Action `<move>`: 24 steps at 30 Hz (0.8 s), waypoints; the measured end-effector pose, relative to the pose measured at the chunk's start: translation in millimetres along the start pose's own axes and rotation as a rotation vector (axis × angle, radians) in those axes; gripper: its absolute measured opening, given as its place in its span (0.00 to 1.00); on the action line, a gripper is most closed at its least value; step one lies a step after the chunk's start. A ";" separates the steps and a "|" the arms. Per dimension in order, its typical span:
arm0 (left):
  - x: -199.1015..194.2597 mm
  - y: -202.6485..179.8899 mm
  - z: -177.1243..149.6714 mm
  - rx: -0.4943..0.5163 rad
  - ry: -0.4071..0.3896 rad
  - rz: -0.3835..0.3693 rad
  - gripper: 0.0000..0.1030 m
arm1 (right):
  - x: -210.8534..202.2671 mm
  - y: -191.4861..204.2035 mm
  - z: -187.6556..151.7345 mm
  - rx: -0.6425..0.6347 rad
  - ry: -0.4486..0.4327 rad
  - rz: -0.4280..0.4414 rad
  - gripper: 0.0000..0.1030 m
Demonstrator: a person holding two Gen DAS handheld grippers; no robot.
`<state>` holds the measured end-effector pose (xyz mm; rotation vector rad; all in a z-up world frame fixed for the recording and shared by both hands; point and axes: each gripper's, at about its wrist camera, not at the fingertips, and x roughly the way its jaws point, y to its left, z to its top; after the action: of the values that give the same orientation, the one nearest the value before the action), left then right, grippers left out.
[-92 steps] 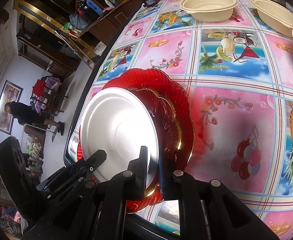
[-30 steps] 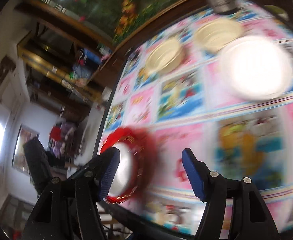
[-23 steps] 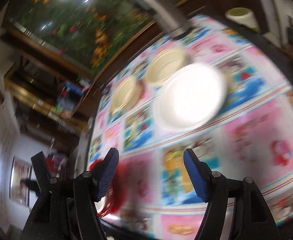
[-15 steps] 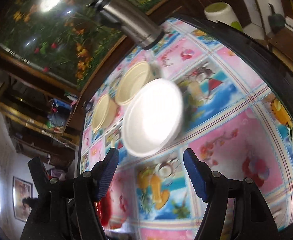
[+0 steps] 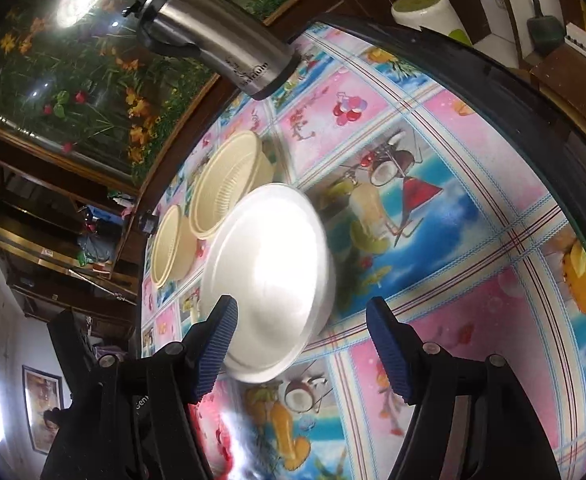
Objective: Organize plates and bowls
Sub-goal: 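Move the left tool to the second white plate and grasp its rim, then lift the second white plate with the left tool toward the stack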
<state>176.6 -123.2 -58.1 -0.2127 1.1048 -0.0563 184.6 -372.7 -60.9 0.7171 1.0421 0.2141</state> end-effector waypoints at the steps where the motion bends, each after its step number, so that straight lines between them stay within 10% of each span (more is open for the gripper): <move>1: 1.6 -1.5 0.2 0.000 0.001 0.002 0.74 | 1.9 -0.8 1.0 0.000 0.003 0.001 0.66; 13: 16.7 -9.9 3.3 0.001 -0.007 0.032 0.74 | 20.4 -2.6 5.6 0.002 0.025 -0.021 0.51; 24: 21.1 -20.1 -1.1 0.066 0.003 0.042 0.13 | 33.0 -2.5 3.3 -0.008 0.043 -0.049 0.12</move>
<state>186.3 -146.2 -73.2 -0.1305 1.1083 -0.0556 203.7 -360.0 -85.0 0.6811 1.0982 0.1921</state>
